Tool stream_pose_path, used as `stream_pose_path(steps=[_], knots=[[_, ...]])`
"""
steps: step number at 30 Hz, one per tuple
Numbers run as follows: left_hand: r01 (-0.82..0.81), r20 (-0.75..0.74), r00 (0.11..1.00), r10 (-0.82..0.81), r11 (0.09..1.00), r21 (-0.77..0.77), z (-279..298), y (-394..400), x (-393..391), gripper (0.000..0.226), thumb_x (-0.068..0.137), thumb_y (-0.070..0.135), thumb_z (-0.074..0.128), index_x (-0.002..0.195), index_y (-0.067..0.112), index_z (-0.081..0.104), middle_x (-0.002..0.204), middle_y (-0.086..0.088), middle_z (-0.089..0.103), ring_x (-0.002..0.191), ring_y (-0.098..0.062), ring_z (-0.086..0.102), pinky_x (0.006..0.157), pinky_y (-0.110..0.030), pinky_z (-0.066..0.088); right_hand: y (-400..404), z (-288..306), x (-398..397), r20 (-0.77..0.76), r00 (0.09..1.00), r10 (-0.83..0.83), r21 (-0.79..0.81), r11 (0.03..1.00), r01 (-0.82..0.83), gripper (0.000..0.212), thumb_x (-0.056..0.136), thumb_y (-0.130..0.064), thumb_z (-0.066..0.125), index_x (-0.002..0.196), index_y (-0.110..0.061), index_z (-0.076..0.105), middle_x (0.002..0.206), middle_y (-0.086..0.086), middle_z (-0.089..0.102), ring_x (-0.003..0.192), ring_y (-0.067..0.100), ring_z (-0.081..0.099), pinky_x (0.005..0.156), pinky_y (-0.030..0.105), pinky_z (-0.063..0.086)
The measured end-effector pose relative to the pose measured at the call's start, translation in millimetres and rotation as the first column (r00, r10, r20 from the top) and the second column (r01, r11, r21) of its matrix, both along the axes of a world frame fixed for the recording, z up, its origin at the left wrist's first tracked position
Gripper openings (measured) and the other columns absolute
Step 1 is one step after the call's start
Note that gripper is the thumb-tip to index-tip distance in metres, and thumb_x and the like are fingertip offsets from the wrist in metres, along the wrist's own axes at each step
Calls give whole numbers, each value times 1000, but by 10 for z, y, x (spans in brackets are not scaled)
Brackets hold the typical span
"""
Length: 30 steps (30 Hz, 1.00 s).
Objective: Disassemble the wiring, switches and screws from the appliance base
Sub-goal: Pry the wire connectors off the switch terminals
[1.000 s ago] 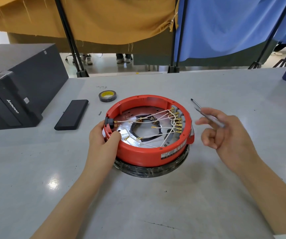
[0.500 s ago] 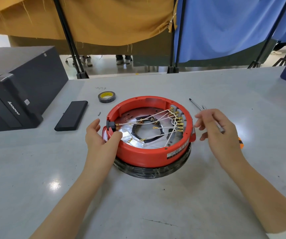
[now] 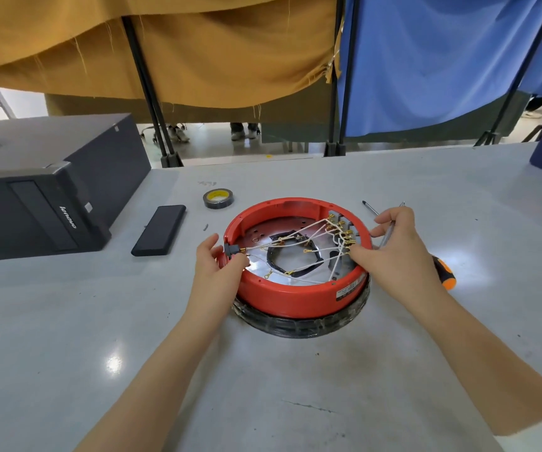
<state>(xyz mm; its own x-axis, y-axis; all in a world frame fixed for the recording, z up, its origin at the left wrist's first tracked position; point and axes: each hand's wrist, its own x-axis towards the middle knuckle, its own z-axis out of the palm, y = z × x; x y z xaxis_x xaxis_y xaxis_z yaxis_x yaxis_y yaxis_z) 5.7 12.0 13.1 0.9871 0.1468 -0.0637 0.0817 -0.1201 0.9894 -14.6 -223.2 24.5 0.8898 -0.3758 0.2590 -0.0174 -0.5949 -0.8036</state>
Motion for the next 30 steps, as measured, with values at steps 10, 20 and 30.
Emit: stream_pose_path(steps=[10,20,30], knots=[[133,-78,990,-117,960,246,389,148,253,60,89,30,60,142,24,34,143,-4,38,113,-19,52,82,-22,40,-49,151,-15,-71,996,48,31,998,-46,49,68,-18,75,100,-23,38,95,-7,60,67,16,59,57,34,49],[515,-150,836,-527,661,546,642,112,83,42,92,32,59,133,31,48,134,9,51,113,-6,50,84,-14,36,-88,418,-231,-165,889,428,-8,901,-435,43,68,-7,72,89,-30,42,99,-13,67,71,10,71,62,31,56],[488,-56,820,-570,643,591,314,111,-222,39,95,11,50,132,24,50,130,6,56,118,-10,52,100,-22,39,-49,311,-293,-199,783,589,30,802,-596,37,77,-7,67,90,-33,45,104,-23,66,83,18,72,78,51,57]])
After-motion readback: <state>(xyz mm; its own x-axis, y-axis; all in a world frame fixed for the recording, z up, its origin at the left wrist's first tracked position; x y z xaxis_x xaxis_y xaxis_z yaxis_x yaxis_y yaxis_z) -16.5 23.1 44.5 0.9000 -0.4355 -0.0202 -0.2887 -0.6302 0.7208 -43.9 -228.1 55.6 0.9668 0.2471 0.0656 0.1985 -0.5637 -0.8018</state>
